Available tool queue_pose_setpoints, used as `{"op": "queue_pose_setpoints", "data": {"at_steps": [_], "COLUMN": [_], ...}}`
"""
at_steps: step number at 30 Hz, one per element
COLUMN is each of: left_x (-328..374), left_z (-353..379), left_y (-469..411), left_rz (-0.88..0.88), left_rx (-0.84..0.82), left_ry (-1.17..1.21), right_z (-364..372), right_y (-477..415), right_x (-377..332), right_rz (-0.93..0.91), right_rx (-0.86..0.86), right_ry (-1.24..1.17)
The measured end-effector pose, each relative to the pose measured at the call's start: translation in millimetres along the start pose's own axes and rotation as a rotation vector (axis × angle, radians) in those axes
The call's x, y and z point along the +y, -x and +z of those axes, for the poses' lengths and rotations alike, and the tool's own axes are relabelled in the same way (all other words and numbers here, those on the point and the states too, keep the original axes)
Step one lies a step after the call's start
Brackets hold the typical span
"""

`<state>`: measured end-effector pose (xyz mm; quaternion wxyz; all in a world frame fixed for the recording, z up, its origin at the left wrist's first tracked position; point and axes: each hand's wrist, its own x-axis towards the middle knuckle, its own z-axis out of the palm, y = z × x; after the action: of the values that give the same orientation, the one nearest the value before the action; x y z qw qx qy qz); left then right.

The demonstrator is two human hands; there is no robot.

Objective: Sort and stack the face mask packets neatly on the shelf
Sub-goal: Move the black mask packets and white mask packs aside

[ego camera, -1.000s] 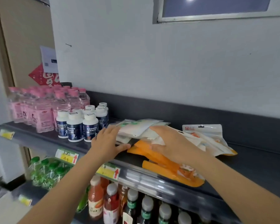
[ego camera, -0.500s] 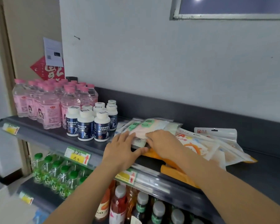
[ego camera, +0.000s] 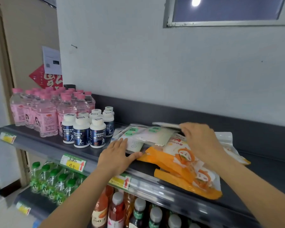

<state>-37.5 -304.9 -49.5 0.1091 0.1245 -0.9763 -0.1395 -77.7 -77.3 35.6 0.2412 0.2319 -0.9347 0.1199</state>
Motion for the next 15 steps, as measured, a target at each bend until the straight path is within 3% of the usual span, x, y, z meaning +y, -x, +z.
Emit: {"op": "queue_pose_setpoints", "data": {"at_steps": [3,10,15], "left_x": [2,1,-9], "left_z": [-3,-3,-4], "left_y": [0,1,-2], "left_rz": [-0.015,-0.057,0.027], "left_rx": [-0.024,-0.076,-0.028], "left_ry": [-0.012,0.025,0.111], "right_z": [19,27,33], "right_y": [11,6,3], "right_x": [2,3,-12], "right_rz": [0.010,-0.018,0.028], "right_rx": [-0.171,-0.224,-0.278], "right_ry": [-0.120,-0.078,-0.018]}}
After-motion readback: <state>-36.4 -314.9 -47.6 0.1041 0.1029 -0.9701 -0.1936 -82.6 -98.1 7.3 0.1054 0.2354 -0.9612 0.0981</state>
